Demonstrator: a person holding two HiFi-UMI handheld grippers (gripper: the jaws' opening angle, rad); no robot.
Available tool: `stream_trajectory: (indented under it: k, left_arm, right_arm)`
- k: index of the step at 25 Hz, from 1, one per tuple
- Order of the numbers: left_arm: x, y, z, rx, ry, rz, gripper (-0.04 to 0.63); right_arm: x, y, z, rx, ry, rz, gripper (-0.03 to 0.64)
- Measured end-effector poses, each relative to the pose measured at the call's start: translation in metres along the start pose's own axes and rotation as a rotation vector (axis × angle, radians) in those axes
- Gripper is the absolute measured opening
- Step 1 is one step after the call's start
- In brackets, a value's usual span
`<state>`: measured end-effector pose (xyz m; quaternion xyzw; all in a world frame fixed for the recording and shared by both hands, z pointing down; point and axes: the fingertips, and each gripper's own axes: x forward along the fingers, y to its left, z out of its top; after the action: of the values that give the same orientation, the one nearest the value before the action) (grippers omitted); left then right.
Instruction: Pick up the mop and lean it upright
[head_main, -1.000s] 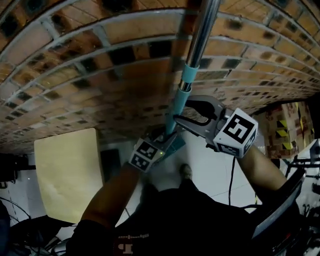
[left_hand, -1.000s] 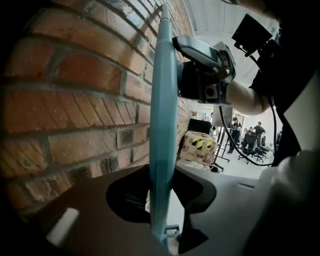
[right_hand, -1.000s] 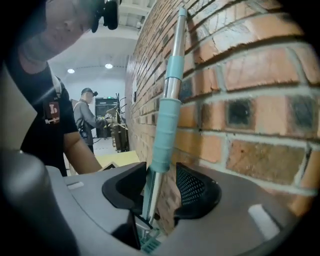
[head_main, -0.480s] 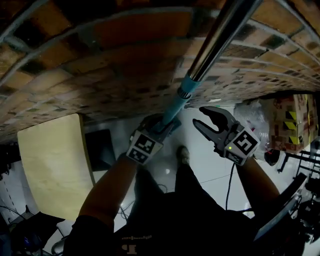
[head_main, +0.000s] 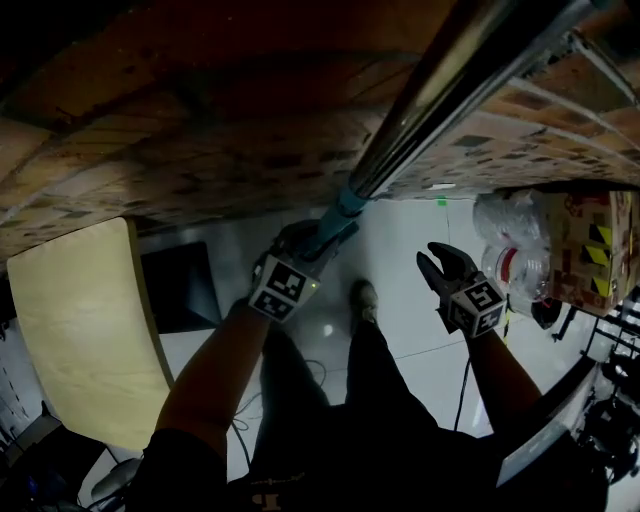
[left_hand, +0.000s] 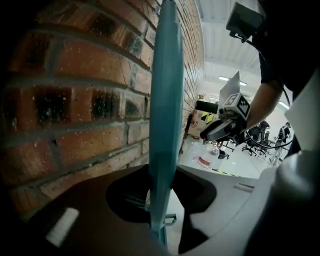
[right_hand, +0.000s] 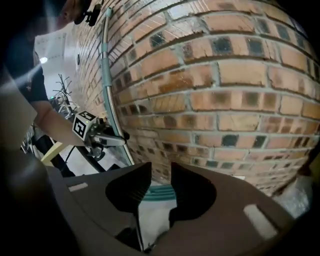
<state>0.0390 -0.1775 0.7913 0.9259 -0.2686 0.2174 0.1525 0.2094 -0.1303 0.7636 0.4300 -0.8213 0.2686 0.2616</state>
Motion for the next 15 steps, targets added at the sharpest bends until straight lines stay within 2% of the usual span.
stream_trajectory:
  k: [5,10,15]
  left_arm:
    - [0.023,0.004,-0.03,0.022,0.025,-0.027,0.124]
    - [0.046,0.004,-0.057,0.05,0.04,-0.053,0.124]
    - [0.063,0.009,-0.09,0.047,0.067,-0.032,0.124]
  right_arm:
    - [0.015,0.001,-0.049,0.048,0.104,-0.002,0.132]
    - [0.025,0.006,-0.083,0.065,0.142,0.021,0.132]
    - [0.03,0.011,-0.104,0.087,0.16,0.036,0.13]
